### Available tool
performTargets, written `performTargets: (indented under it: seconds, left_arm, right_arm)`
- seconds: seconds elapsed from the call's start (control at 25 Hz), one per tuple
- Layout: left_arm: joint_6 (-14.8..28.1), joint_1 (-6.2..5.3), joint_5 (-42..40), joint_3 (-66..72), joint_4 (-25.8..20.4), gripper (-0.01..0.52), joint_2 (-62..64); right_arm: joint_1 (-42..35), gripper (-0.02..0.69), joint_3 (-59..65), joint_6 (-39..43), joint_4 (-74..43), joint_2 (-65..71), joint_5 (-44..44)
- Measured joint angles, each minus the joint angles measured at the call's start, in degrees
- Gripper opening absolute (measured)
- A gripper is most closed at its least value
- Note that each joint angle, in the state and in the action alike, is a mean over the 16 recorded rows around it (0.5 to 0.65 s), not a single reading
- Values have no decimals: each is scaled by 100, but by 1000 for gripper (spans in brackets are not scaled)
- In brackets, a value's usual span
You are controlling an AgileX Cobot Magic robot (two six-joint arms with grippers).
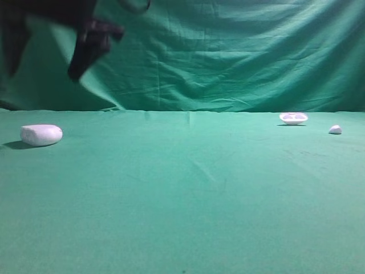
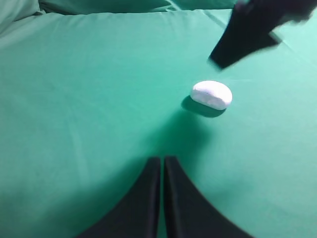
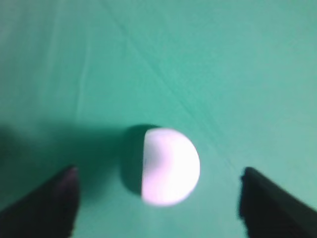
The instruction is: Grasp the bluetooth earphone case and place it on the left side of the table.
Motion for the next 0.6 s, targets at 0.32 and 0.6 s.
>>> performTargets:
  seconds: [0.32,0.6]
  left_arm:
    - [0,0,0,0,0,0,0]
    - [0,0,0,0,0,0,0]
  right_arm:
    - [-435,0,726,296,-217,-1754,415]
    - [-538,0,2384,395,-472,-3548,345]
